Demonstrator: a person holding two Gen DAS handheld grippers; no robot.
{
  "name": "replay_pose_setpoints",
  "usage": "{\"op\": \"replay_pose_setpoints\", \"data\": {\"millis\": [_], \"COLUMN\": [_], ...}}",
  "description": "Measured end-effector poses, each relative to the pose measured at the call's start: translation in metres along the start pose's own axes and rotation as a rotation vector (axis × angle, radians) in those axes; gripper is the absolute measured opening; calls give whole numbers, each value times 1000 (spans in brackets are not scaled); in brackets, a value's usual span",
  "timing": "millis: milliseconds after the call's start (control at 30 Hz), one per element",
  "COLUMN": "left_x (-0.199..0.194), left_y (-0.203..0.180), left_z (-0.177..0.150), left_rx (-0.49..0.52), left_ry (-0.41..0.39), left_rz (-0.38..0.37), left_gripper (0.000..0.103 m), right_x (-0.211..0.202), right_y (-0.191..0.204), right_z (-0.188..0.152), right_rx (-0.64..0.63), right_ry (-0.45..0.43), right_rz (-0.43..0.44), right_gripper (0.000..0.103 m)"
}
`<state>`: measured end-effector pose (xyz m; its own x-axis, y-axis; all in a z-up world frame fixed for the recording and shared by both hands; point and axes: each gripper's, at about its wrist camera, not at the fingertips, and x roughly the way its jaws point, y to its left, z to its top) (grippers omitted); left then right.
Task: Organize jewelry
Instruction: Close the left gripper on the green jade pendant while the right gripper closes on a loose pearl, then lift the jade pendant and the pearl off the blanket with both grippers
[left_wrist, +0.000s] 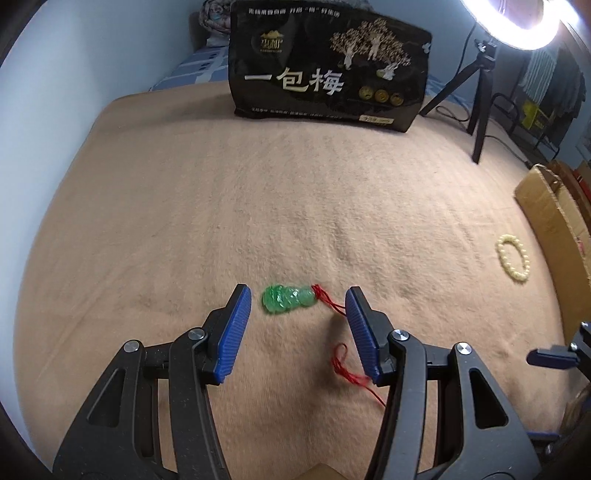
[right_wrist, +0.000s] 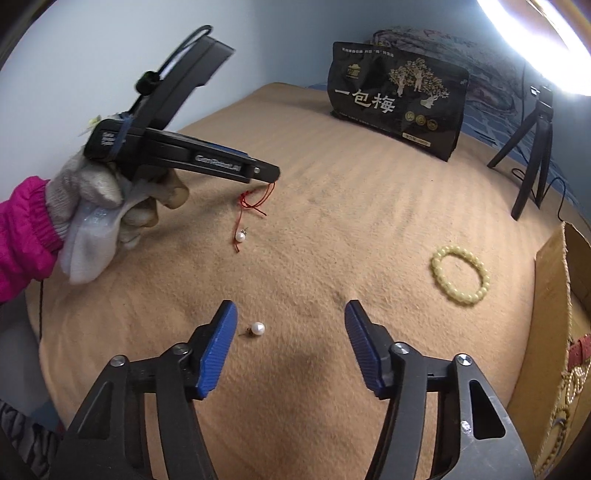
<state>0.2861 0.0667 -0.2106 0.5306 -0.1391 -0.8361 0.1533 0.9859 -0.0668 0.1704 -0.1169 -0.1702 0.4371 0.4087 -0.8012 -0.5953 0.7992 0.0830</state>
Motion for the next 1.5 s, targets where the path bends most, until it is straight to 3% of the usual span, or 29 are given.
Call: {"op": "replay_pose_setpoints", "data": {"millis": [167,467,1033,1200,1500], "left_x": [10,11,8,8,1], "left_y": [-5,-7,-6,-6,-1], "left_z": [-2,-3,-4,-4,-6], "left_rx": [20,34,28,26,20], "left_ry": [-5,-23,-38,-38,-30], "left_rz": [29,60,57,52,61], "left_gripper": [55,34,33,32,32], "right_x": [6,14,15,17,13], "right_y": [1,-1,8,13,8], "right_z": [1,-5,-10,-9,-10], "right_rx": [-14,-13,-112,-168,-123], "right_ry": [7,34,56,61,37], "right_rz": [1,23,9,10,37], "right_gripper": [52,41,26,6,2]}}
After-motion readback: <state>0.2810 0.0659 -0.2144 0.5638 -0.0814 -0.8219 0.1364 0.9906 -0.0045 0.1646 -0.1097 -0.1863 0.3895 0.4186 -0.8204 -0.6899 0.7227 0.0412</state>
